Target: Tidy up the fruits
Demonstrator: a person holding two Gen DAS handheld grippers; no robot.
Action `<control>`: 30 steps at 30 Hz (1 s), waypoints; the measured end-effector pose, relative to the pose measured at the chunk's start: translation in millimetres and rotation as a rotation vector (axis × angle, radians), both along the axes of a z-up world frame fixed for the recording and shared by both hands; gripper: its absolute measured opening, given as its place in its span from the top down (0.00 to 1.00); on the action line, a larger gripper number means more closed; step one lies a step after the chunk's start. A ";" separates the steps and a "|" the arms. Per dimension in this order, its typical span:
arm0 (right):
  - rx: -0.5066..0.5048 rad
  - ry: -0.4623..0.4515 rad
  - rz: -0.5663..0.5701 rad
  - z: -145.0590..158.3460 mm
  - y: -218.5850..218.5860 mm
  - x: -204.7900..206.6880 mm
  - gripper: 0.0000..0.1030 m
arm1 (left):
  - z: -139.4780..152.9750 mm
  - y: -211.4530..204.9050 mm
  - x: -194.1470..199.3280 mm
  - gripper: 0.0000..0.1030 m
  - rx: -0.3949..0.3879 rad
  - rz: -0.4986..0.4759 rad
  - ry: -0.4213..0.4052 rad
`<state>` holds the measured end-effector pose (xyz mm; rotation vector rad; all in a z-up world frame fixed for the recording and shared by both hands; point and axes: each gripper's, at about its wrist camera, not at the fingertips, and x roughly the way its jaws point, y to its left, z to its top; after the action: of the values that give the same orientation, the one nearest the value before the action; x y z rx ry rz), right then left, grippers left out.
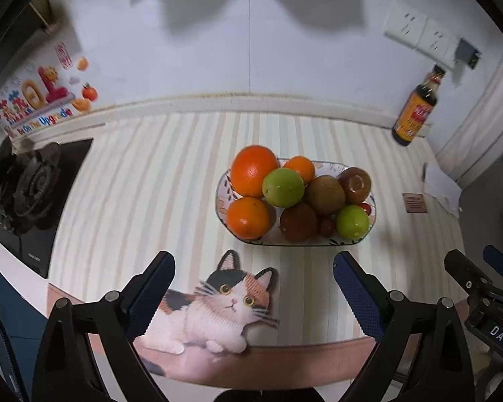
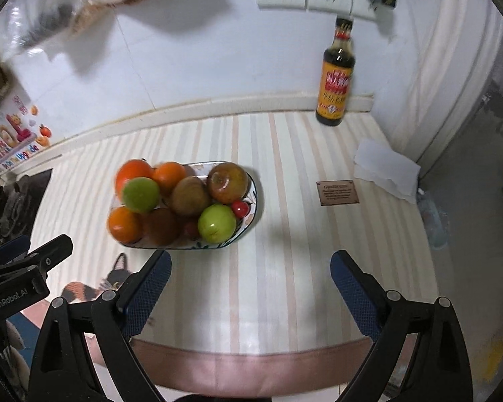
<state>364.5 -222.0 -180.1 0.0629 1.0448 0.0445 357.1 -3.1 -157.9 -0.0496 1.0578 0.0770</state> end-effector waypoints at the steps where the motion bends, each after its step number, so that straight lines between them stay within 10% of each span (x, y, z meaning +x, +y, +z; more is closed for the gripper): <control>1: 0.003 -0.016 -0.003 9.0 1.1 -10.8 0.05 | 7.1 -0.1 -8.6 0.06 0.003 -0.003 -0.017; 20: -0.001 -0.236 -0.012 134.7 15.7 -221.4 0.05 | 105.0 5.5 -180.0 0.06 0.024 -0.072 -0.218; 30: 0.026 -0.269 0.033 161.2 2.7 -268.7 0.05 | 122.7 -11.2 -219.3 0.06 0.030 -0.055 -0.257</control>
<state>95.8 -219.3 -18.9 0.0617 0.7764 0.0940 137.8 -14.3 -35.2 -0.0025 0.8006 0.0354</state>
